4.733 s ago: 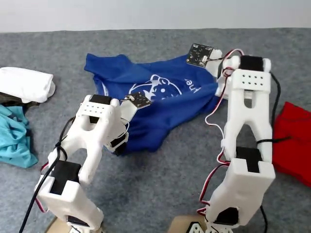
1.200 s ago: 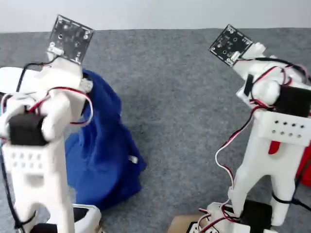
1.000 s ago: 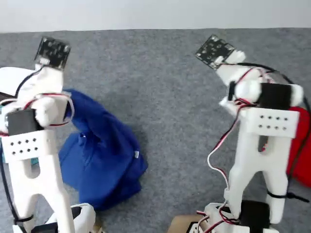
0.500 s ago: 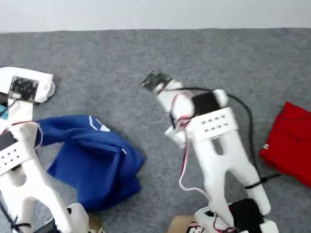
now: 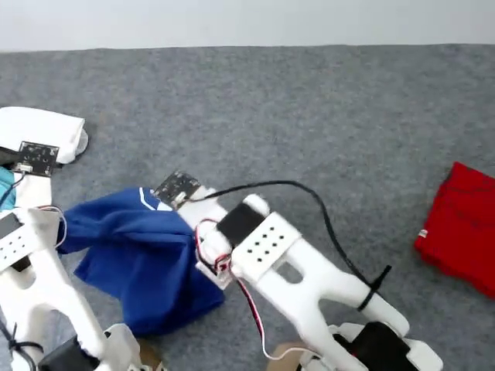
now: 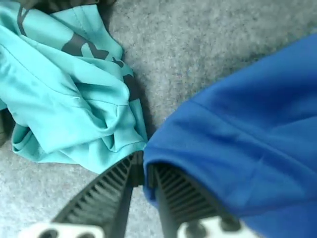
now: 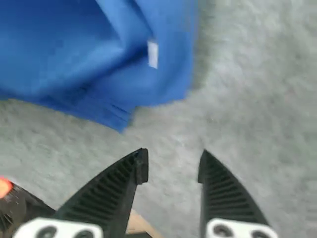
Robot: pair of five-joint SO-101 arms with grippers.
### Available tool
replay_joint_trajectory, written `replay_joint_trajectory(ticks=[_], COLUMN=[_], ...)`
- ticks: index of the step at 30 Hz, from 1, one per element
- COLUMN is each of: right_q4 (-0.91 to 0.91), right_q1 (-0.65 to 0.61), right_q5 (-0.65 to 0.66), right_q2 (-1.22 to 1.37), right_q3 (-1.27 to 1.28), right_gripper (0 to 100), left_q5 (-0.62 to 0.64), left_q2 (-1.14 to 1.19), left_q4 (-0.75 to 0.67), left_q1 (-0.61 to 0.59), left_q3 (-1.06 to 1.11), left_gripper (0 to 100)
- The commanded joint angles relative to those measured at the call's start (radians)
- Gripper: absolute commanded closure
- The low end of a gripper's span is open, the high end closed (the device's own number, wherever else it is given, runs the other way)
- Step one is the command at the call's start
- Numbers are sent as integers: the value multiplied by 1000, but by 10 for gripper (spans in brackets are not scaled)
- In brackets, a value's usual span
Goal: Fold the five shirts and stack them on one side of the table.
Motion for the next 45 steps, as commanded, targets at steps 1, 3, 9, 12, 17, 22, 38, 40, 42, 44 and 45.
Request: replay_joint_trajectory(ticks=[1, 3, 9, 12, 17, 22, 38, 40, 42, 44, 45], right_q4=[-116, -186, -297, -303, -278, -271, -269, -217, -153, -76, -35], right_q1=[-47, -56, -96, -111, -117, -134, -79, -54, -27, 7, 25], right_q5=[-44, -55, -57, -112, -222, -226, -140, -91, -64, -41, -28], right_q2=[-24, -24, 41, 127, 266, 357, 507, 507, 506, 503, 496], right_q3=[32, 66, 127, 107, -15, -123, -242, -265, -296, -342, -368], right_gripper=[805, 805, 805, 805, 805, 805, 990, 988, 987, 988, 988], left_q5=[-2, -2, -2, 29, 34, 34, 34, 34, 34, 34, 34], left_q2=[3, 3, 2, 2, 0, 0, 0, 0, 0, 0, 0], left_q4=[-18, -18, -18, -18, -18, -18, -18, -18, -17, 8, 29], left_q1=[-6, -6, -6, -6, -8, -8, -6, -6, -6, -6, -3], left_q3=[-5, -5, -5, -5, -5, -7, -15, -16, -28, -54, -76], left_gripper=[997, 997, 997, 997, 997, 997, 997, 997, 997, 997, 997])
